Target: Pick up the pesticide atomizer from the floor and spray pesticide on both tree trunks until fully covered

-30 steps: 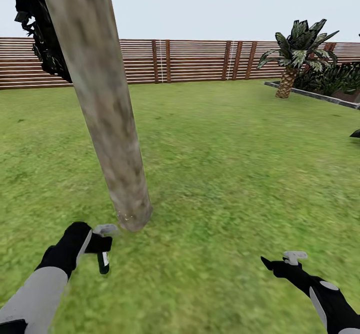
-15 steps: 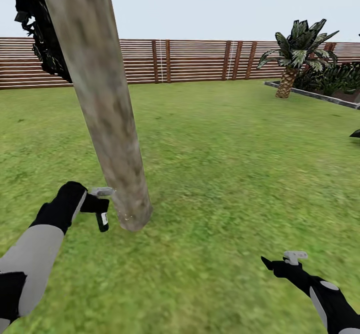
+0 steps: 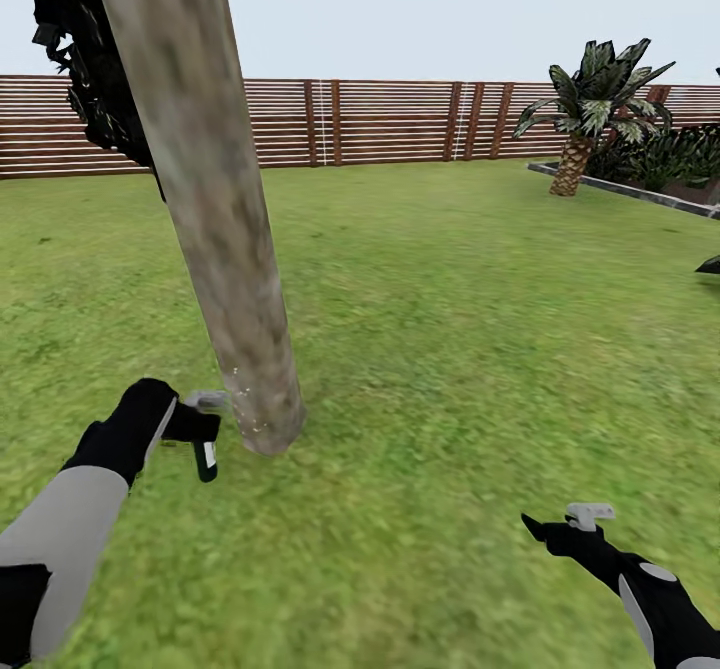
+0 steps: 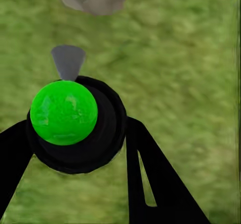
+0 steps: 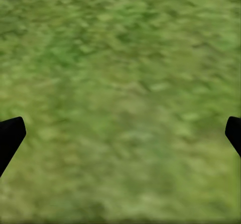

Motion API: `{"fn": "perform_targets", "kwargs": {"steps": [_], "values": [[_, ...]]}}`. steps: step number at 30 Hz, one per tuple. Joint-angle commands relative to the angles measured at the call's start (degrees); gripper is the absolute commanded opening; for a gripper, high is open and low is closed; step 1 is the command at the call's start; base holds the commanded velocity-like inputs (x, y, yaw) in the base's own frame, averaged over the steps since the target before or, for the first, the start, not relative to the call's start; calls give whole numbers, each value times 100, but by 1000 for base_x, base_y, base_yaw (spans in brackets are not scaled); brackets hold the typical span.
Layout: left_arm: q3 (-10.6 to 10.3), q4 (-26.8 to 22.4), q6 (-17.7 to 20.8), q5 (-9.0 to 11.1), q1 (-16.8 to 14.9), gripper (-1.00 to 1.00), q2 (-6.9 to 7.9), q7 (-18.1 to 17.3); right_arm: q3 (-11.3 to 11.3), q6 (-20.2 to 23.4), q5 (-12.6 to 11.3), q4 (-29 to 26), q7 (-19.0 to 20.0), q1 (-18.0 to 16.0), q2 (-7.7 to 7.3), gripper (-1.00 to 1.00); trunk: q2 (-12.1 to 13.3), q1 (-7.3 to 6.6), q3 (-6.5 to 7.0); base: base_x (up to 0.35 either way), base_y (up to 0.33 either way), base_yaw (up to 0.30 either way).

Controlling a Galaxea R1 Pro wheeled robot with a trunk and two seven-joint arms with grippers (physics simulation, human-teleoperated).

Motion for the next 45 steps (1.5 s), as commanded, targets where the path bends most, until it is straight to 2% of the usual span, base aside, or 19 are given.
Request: {"fn": "perform_targets", "kwargs": {"steps": [1, 2, 3, 8, 13, 17, 22, 24, 26, 29, 31, 32, 33, 37, 41, 45], "values": [[12, 12, 19, -65, -140, -100, 5, -54, -43, 27, 57, -12, 49, -4, 6, 100, -2, 0, -6, 0, 0, 0], [16, 51, 24, -63, -456, -100, 89, -59, -45, 27, 57, -11, 49, -4, 6, 100, -2, 0, -6, 0, 0, 0], [16, 64, 36, -55, -617, -100, 169, -62, -47, 27, 57, -12, 49, -4, 6, 100, -2, 0, -6, 0, 0, 0], [-4, 151, 92, -55, -1243, -100, 465, -81, -47, 27, 57, -15, 49, -4, 6, 100, -2, 0, -6, 0, 0, 0], [-30, 639, 91, -71, -1657, -100, 546, -82, -48, 27, 57, -19, 49, -4, 6, 100, -2, 0, -6, 0, 0, 0], [-55, 727, 66, -79, -1562, -100, 546, -82, -48, 27, 57, -19, 49, -4, 6, 100, -2, 0, -6, 0, 0, 0], [-62, 753, -4, -81, -776, -100, 526, -87, -44, 27, 57, -19, 49, -4, 6, 100, -2, 0, -6, 0, 0, 0], [-44, 721, -2, -76, -691, -100, 544, -94, -45, 27, 57, -19, 49, -4, 6, 100, -2, 0, -6, 0, 0, 0], [-21, 681, 22, -65, -680, -100, 581, -131, -45, 27, 57, -19, 49, -4, 6, 100, -2, 0, -6, 0, 0, 0], [-13, 638, 48, -101, -875, -100, 685, -539, -46, 27, 57, -19, 49, -4, 6, 100, -2, 0, -6, 0, 0, 0], [-35, 643, 57, -105, -1332, -100, 728, -649, -48, 27, 57, -19, 49, -4, 6, 100, -2, 0, -6, 0, 0, 0], [-40, 668, 66, -168, -1668, -100, 769, -676, -48, 27, 57, -19, 49, -4, 6, 100, -2, 0, -6, 0, 0, 0], [-38, 679, 71, -231, -1820, -100, 791, -682, -48, 27, 57, -18, 49, -4, 6, 100, -2, 0, -6, 0, 0, 0], [-41, 689, 75, -388, -2033, -100, 810, -688, -48, 27, 57, -18, 49, -4, 6, 100, -2, 0, -6, 0, 0, 0], [-51, 712, 57, -410, -1926, -100, 787, -688, -48, 27, 57, -14, 49, -4, 6, 100, -2, 0, -6, 0, 0, 0], [-23, 733, -21, -424, -1184, -100, 686, -665, -43, 27, 57, -11, 49, -4, 6, 100, -2, 0, -6, 0, 0, 0]]}}
